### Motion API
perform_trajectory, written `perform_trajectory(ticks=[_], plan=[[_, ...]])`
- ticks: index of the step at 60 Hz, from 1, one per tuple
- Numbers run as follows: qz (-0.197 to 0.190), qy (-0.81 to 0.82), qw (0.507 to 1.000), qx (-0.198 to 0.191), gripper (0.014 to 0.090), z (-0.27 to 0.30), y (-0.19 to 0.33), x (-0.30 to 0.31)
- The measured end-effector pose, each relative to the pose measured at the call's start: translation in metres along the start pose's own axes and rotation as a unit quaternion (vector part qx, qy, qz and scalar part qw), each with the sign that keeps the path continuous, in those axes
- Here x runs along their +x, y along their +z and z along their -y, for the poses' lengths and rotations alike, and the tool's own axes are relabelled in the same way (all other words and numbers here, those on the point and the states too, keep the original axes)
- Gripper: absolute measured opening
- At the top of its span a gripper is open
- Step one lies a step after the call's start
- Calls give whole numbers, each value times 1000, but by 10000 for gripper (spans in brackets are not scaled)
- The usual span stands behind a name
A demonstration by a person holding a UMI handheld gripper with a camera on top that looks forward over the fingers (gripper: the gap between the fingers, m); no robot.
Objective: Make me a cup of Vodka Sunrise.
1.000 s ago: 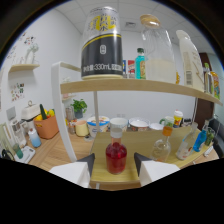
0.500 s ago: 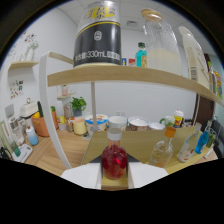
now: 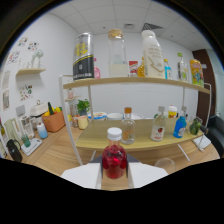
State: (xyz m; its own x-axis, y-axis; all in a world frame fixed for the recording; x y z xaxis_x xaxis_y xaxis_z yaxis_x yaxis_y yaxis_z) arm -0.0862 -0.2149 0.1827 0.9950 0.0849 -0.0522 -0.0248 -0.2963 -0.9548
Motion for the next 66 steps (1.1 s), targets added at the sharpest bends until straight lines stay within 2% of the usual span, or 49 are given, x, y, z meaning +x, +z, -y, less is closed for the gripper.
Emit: perform_trajectory(ticks=[7,14,21,31,43,55,66], plan=[[0,59,998,-15,348,-17,-10,24],[17,179,983,-23,348,-20,-10,35],[48,318,947,-18,347,-12,-8,41],[102,520,848,-5,346,0,0,41],[155,675,722,6,344,15,3,39],[209,798,565,12,345,30,-1,45],[236,847,474,44,344,44,-7,57]])
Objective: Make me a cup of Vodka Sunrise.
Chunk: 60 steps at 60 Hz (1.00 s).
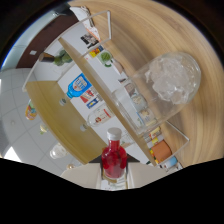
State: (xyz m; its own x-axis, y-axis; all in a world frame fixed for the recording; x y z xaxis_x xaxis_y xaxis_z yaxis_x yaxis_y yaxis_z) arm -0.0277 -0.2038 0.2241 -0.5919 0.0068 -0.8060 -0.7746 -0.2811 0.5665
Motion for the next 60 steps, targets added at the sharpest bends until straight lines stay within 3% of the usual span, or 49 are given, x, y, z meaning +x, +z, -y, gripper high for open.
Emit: perform_trajectory(ticks=[17,27,36,45,51,60], plan=[[-12,-49,999,-8,344,-10,1,-6],[-63,-229,971,-26,345,-34,6,-3],[-111,-487,866,-16,345,-59,10,-2],[-118,-668,735,3,349,-83,17,6],[-151,-747,648,3,345,-78,22,43],[-222,-796,563,-22,346,-55,20,119]])
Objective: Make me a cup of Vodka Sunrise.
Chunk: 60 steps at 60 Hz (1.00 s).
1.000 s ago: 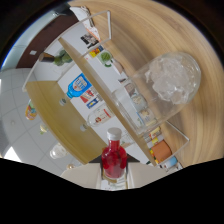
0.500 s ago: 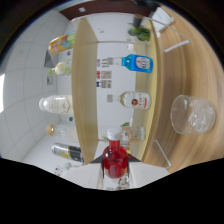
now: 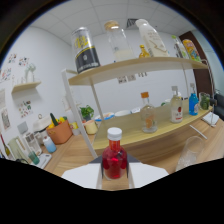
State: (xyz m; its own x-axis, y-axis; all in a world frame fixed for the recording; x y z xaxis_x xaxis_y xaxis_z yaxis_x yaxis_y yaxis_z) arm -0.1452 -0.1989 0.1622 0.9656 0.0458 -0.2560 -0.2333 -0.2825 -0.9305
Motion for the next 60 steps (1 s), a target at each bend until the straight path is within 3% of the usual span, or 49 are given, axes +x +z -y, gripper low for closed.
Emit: perform_trajectory(ticks=[14,29,36,60], plan=[[-43,-68,992,-93,344,-95,32,8],[-63,-101,981,-153,345,-139,40,13],[-68,-102,978,-171,346,-148,46,18],[-57,-109,975,-184,360,-156,32,17]])
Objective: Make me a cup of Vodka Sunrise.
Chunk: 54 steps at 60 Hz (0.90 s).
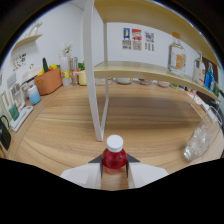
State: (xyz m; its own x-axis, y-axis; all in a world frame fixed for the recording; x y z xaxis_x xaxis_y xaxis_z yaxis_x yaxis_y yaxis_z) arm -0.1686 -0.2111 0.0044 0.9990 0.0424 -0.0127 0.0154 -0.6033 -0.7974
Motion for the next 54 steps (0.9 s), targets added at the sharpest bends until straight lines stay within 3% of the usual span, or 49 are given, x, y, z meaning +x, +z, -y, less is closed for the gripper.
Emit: perform_trajectory(ticks=[4,9,12,13,14,16,33,54], plan=[[11,5,1000,-8,374,-4,-3,-1],[24,11,1000,-1,493,1,-12,-1],[35,12,999,4,627,6,-22,-3],[38,12,999,6,741,8,-27,-3],[41,12,999,9,803,10,-31,-3],[46,13,999,13,864,15,-40,-4],[47,17,995,90,854,68,-142,37],[-16,33,997,70,852,37,-210,162]])
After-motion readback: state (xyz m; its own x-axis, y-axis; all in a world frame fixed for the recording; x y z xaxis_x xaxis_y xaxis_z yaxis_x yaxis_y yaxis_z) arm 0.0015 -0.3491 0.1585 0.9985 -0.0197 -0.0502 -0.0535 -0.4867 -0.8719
